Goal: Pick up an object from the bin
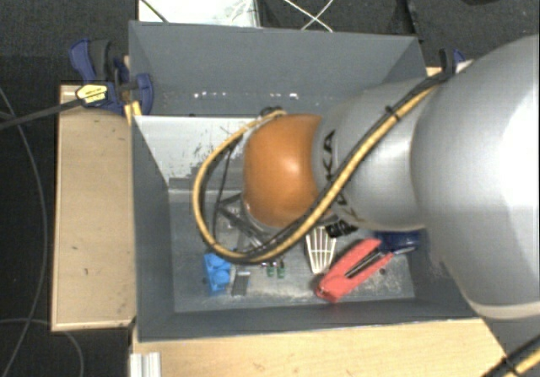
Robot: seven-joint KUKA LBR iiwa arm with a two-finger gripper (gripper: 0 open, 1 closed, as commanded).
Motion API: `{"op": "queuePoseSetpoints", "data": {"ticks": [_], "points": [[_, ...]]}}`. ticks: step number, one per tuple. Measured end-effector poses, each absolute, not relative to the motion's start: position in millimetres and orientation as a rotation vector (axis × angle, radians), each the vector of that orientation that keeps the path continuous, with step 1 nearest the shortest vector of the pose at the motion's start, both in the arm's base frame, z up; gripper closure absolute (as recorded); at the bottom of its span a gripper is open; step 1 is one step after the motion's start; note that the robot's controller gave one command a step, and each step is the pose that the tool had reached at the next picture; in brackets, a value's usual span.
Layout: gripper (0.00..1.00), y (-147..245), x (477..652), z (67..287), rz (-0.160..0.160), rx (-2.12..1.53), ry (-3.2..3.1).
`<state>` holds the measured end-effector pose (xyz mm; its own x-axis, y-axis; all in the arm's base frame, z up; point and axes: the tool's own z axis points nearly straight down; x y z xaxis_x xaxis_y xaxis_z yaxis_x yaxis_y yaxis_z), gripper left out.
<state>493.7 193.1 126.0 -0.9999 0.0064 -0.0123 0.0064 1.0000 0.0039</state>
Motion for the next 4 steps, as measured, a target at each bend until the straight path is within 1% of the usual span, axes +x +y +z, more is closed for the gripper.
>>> {"op": "queuePoseSetpoints", "data": {"ticks": [1,2,3,4], "points": [[0.0,188.6,484.7,100.3,0.001,-0.018,3.144],[0.0,205.6,483.2,70.1,0.007,0.138,3.13],[1.0,187.7,478.0,70.6,0.0,0.047,3.145],[1.0,187.7,477.9,70.9,0.0,0.048,3.145]]}}
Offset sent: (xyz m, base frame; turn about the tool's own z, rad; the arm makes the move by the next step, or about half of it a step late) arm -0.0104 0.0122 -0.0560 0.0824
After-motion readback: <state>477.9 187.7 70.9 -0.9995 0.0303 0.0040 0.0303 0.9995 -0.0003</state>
